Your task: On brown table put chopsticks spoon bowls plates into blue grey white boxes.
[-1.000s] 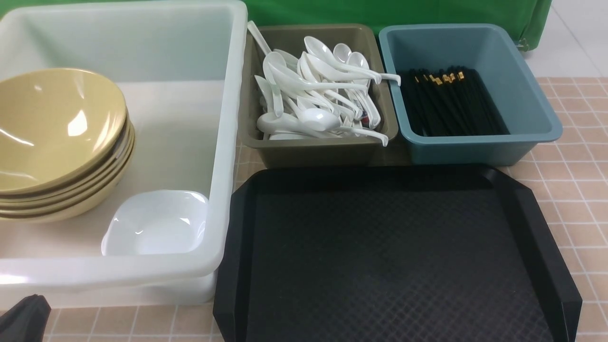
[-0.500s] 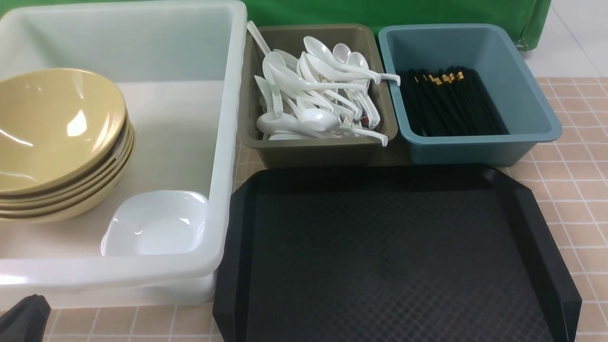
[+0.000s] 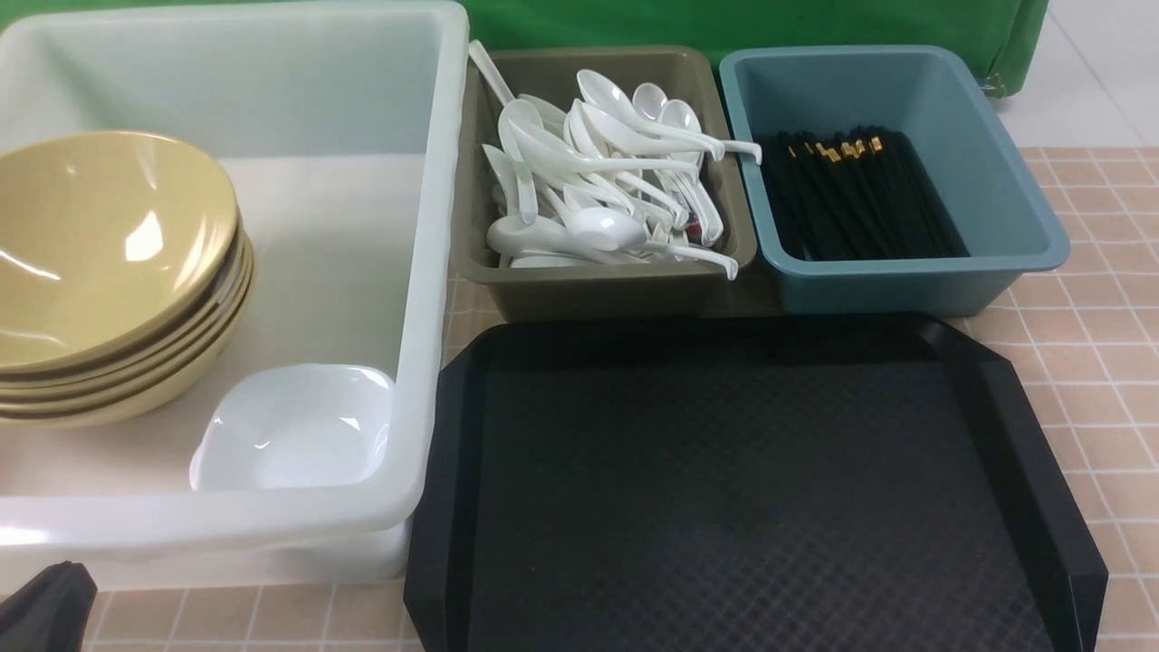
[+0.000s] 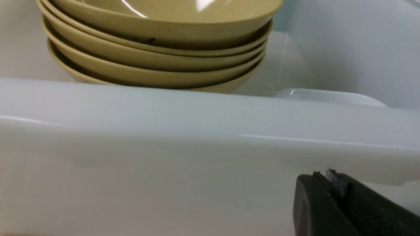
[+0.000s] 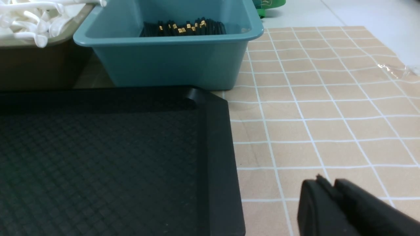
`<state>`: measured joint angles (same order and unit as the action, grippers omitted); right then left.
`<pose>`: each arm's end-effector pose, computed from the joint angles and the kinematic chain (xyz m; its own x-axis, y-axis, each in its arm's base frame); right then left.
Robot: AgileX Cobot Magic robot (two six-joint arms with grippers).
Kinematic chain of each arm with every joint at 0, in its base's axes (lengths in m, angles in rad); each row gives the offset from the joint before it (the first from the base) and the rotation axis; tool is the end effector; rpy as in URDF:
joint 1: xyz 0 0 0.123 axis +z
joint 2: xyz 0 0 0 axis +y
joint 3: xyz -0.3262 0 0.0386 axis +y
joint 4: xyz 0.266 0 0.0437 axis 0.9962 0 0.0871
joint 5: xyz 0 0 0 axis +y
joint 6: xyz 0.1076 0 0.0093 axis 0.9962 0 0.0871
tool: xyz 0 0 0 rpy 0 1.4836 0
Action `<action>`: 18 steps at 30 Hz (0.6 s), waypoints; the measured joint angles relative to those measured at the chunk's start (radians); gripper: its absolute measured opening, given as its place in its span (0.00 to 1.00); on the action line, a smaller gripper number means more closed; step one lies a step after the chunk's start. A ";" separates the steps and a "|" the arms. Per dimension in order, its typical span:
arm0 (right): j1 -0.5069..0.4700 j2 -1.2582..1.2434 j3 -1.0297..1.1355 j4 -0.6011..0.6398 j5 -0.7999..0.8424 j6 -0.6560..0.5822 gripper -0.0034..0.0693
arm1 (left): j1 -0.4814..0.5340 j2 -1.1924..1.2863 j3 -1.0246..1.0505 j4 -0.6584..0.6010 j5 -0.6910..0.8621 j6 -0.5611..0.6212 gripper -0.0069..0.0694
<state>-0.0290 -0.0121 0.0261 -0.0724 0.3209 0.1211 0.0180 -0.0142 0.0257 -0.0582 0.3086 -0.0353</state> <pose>0.0445 -0.0038 0.1711 -0.2413 0.0594 -0.9686 0.0638 0.9969 0.0452 0.0449 -0.0011 0.1726 -0.2293 -0.0948 -0.9687 -0.0217 0.9955 -0.0922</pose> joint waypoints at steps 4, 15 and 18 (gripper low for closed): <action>0.000 0.000 0.000 0.000 0.000 0.000 0.18 | 0.000 0.000 0.000 0.000 0.000 0.001 0.09; 0.000 0.000 0.000 0.000 0.000 0.000 0.19 | 0.000 0.000 0.000 -0.001 0.000 0.001 0.09; 0.000 0.000 0.000 0.000 0.000 0.000 0.19 | 0.000 0.000 0.000 -0.001 0.000 0.001 0.09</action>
<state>-0.0290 -0.0121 0.0261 -0.0724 0.3209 0.1211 0.0180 -0.0142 0.0257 -0.0591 0.3086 -0.0343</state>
